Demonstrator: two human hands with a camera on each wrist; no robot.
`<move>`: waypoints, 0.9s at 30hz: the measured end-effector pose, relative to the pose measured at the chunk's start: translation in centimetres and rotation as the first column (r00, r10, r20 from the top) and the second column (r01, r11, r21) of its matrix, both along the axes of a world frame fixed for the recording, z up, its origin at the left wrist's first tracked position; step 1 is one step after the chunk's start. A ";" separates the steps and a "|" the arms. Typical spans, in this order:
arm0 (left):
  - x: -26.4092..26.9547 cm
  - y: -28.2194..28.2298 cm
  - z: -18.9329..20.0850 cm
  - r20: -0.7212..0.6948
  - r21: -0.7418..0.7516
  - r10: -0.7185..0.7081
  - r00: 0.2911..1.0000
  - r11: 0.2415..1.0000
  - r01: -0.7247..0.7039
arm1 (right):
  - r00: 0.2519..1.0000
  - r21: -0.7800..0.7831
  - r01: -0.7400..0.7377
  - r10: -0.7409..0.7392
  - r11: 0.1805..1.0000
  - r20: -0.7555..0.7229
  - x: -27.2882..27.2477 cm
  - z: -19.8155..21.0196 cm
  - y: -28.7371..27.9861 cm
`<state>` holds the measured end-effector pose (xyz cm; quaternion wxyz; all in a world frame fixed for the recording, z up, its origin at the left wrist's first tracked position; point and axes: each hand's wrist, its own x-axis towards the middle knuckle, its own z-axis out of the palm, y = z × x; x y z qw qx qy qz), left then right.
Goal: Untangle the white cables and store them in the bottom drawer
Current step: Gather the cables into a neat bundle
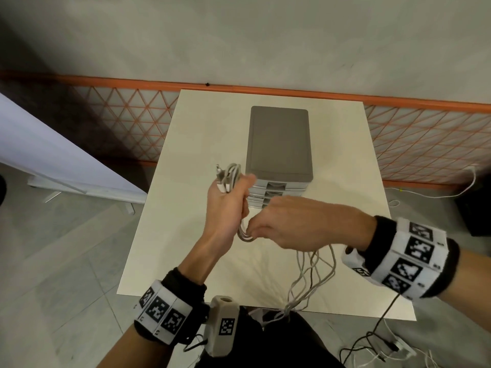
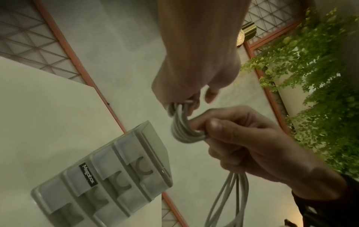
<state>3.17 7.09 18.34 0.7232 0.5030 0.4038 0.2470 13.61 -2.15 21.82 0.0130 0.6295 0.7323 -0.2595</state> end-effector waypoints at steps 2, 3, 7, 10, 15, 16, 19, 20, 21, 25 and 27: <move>-0.7 0.4 0.1 0.023 0.086 -0.183 0.983 0.980 0.181 | 0.960 -0.081 0.140 -0.155 0.987 -0.231 0.7 0.4 0.3; -1.0 0.7 0.1 0.036 0.113 -0.256 0.966 0.962 0.250 | 0.919 -0.102 0.210 -0.232 0.972 -0.318 0.9 0.5 0.4; -1.9 1.6 0.5 0.035 0.214 -0.522 0.852 0.837 0.504 | 0.817 -0.199 0.389 -0.437 0.899 -0.376 1.6 0.4 0.6; -1.8 0.9 0.5 -0.030 0.213 -0.580 0.814 0.792 0.572 | 0.732 -0.211 0.436 -0.481 0.875 -0.482 1.5 0.5 1.0; -1.0 0.1 -0.7 -0.099 0.197 -0.511 0.854 0.831 0.520 | 0.625 -0.321 0.497 -0.589 0.806 -0.513 1.1 1.4 1.0; -0.9 0.1 -0.9 -0.112 0.215 -0.504 0.856 0.829 0.516 | 0.621 -0.336 0.503 -0.604 0.796 -0.500 1.3 1.5 1.0; -0.8 0.4 -0.9 -0.174 0.270 -0.498 0.850 0.805 0.527 | 0.616 -0.334 0.509 -0.607 0.793 -0.503 1.9 1.8 1.0; -0.7 0.6 -0.9 -0.184 0.271 -0.499 0.847 0.802 0.532 | 0.641 -0.307 0.504 -0.588 0.807 -0.494 2.2 1.6 0.8; -0.7 0.7 -1.0 -0.189 0.260 -0.500 0.845 0.805 0.534 | 0.675 -0.265 0.505 -0.567 0.821 -0.472 2.6 1.3 0.5; -1.2 0.3 -1.1 -0.156 0.169 -0.519 0.841 0.825 0.540 | 0.812 -0.127 0.461 -0.475 0.878 -0.340 3.2 -0.6 -1.1; -1.4 -0.2 -1.1 -0.123 0.145 -0.529 0.840 0.827 0.543 | 0.839 -0.079 0.432 -0.433 0.898 -0.330 3.2 -1.4 -1.6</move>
